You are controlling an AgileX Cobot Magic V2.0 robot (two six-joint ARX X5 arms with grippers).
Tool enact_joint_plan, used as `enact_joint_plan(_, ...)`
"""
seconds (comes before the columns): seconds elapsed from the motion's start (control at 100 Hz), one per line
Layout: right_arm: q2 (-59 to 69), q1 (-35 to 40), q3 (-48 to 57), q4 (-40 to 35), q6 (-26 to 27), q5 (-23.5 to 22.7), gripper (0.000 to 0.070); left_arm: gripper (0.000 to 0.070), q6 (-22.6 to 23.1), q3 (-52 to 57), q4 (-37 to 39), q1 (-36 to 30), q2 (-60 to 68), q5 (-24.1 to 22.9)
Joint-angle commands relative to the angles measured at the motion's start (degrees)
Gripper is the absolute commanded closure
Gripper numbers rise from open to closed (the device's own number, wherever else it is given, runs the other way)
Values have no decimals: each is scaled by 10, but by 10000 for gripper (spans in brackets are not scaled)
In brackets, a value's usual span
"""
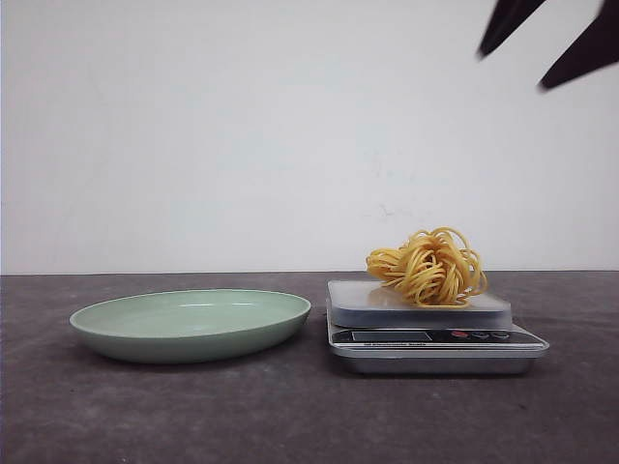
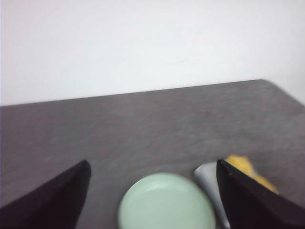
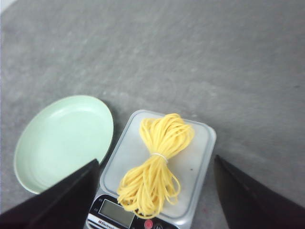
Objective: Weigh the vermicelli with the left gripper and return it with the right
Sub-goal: 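Open the left gripper and withdraw it upward, then grasp the vermicelli on the scale with the right gripper, then carry the vermicelli with the right gripper back onto the green plate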
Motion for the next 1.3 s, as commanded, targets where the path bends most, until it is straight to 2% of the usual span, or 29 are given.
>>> enact_joint_plan(0.0, 47, 16, 10, 14, 8, 8, 234, 194, -12, 9, -30, -5, -2, -4)
enact_joint_plan(0.12, 128, 43, 11, 41, 16, 17, 234, 194, -37, 9, -86, -5, -24, -4)
enact_joint_plan(0.33, 224, 54, 15, 67, 20, 34, 234, 194, -53, 9, -160, -5, -31, -4)
enact_joint_plan(0.58, 285, 54, 15, 72, 21, 43, 242, 194, -68, 9, -186, -5, -32, -13)
enact_joint_plan(0.61, 288, 54, 15, 72, 21, 43, 279, 194, -68, 9, -188, -5, -32, -14)
enact_joint_plan(0.64, 288, 54, 15, 72, 21, 43, 356, 194, -68, 9, -190, -5, -32, -16)
enact_joint_plan(0.73, 288, 59, 15, 74, 21, 43, 700, 194, -67, 9, -192, -5, -32, -19)
enact_joint_plan(0.99, 279, 71, 46, 67, 22, 43, 696, 194, -67, 9, -192, -5, -32, -19)
enact_joint_plan(1.19, 264, 115, 125, 36, 22, 42, 696, 194, -68, 9, -194, -5, -32, -19)
enact_joint_plan(1.29, 264, 144, 173, 23, 26, 23, 696, 194, -69, 9, -193, -5, -32, -19)
